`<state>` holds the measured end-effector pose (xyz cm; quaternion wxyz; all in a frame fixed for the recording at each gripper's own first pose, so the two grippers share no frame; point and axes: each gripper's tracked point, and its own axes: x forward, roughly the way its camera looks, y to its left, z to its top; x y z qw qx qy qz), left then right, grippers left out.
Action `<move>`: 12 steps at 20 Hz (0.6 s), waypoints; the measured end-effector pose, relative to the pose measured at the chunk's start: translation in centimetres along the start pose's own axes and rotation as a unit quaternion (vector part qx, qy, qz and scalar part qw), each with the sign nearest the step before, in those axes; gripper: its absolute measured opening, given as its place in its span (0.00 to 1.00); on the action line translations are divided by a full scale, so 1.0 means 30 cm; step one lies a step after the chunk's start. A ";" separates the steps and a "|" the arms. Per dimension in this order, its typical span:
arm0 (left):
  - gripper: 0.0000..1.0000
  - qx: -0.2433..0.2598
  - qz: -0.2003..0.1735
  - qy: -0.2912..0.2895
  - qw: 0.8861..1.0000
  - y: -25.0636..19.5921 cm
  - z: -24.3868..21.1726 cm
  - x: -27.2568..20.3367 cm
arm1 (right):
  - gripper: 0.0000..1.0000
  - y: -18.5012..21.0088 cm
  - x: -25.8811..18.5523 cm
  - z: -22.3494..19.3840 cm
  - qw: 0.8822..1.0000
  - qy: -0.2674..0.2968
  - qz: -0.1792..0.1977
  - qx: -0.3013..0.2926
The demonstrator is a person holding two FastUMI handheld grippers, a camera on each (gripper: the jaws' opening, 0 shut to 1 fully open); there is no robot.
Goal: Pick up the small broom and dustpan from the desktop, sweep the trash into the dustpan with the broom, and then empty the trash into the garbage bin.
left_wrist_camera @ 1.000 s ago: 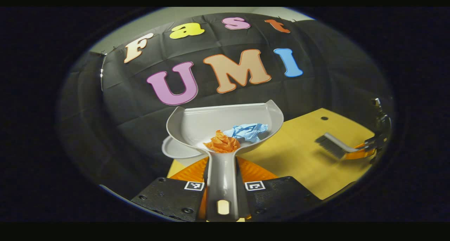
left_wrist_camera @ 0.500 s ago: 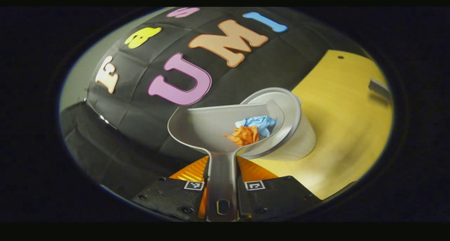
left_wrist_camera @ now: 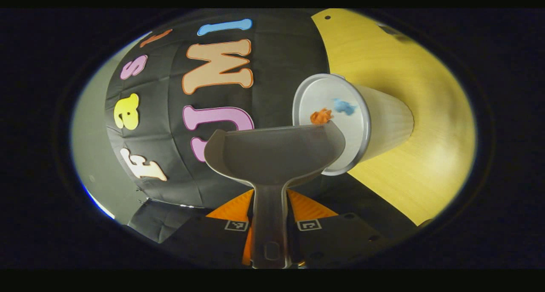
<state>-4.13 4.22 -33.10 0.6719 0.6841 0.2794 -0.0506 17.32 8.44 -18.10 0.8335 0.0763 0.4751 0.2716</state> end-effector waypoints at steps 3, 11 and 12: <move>0.25 -0.146 -0.020 -0.012 0.989 -0.016 0.043 -0.023 | 0.20 -0.002 -0.026 0.021 1.000 -0.010 0.003 0.009; 0.26 -0.442 -0.093 -0.092 0.888 -0.145 0.430 -0.176 | 0.19 -0.105 -0.105 0.166 0.994 -0.070 -0.076 0.018; 0.26 -0.465 -0.107 -0.103 0.873 -0.181 0.493 -0.213 | 0.19 -0.127 -0.116 0.178 0.993 -0.071 -0.093 0.019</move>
